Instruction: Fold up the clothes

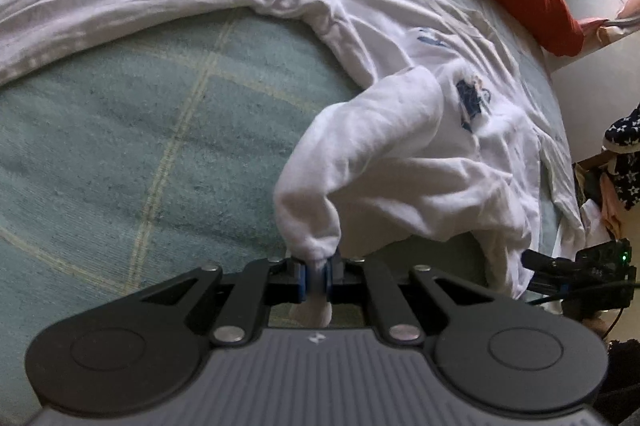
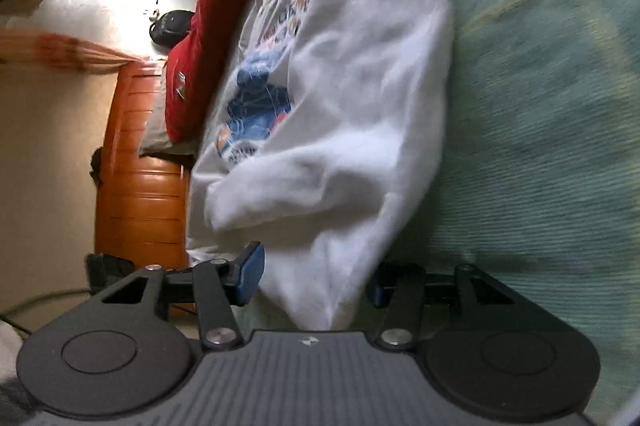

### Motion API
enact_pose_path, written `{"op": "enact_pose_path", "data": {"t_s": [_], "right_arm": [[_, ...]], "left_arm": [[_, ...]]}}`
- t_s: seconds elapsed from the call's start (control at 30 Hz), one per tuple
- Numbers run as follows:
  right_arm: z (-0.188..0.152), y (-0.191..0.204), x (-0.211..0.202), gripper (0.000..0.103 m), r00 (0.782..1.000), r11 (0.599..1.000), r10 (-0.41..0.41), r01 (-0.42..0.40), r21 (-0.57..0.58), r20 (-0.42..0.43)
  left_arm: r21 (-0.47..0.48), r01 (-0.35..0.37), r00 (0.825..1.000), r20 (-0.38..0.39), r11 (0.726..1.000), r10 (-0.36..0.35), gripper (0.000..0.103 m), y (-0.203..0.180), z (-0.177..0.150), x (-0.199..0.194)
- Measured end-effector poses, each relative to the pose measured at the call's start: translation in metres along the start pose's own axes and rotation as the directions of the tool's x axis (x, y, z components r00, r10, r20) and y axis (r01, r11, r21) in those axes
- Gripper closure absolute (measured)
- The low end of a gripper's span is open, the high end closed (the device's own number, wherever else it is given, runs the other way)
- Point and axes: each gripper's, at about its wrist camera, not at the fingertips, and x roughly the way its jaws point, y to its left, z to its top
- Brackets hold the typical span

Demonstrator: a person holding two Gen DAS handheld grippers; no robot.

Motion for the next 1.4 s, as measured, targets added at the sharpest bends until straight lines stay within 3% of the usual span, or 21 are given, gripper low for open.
{"op": "enact_pose_path", "data": {"t_s": [0.07, 0.17, 0.4, 0.67, 1.0, 1.07, 1.17, 1.3, 1.4], "right_arm": [[-0.003, -0.007, 0.009, 0.085, 1.0, 1.0, -0.014, 0.013, 0.021, 0.021], [-0.008, -0.031, 0.005, 0.095, 0.996, 0.995, 0.05, -0.056, 0.088, 0.073], [-0.008, -0.015, 0.002, 0.092, 0.998, 0.99, -0.016, 0.008, 0.139, 0.06], [-0.012, 0.032, -0.034, 0.092, 0.997, 0.997, -0.021, 0.027, 0.078, -0.073], [-0.001, 0.064, -0.088, 0.092, 0.954, 0.987, -0.158, 0.15, -0.052, -0.254], [0.003, 0.061, -0.096, 0.093, 0.934, 0.977, -0.212, 0.197, -0.079, -0.286], [0.012, 0.044, -0.091, 0.087, 0.926, 0.972, -0.236, 0.226, -0.069, -0.294], [0.003, 0.015, -0.078, 0.077, 0.938, 0.971, -0.237, 0.239, -0.025, -0.254], [-0.011, 0.008, -0.071, 0.07, 0.946, 0.977, -0.21, 0.214, -0.009, -0.248]], "left_arm": [[-0.022, -0.006, 1.0, -0.002, 1.0, 0.006, 0.096, 0.003, 0.0, 0.001], [-0.029, -0.01, 1.0, 0.001, 1.0, 0.01, 0.096, 0.005, 0.001, 0.002], [-0.012, -0.008, 1.0, 0.004, 1.0, 0.008, 0.097, 0.007, 0.0, -0.004], [0.007, 0.07, 0.996, -0.06, 0.998, -0.069, 0.098, 0.001, -0.003, -0.045], [-0.063, 0.137, 0.969, -0.2, 0.989, -0.147, 0.098, -0.005, -0.026, -0.076], [-0.078, 0.127, 0.968, -0.208, 0.989, -0.14, 0.098, -0.001, -0.026, -0.072], [-0.11, 0.119, 0.963, -0.229, 0.987, -0.141, 0.097, 0.011, -0.026, -0.042], [-0.122, 0.067, 0.956, -0.277, 0.99, -0.099, 0.097, 0.03, -0.031, 0.01], [-0.135, 0.06, 0.958, -0.27, 0.989, -0.095, 0.097, 0.036, -0.036, 0.018]]}}
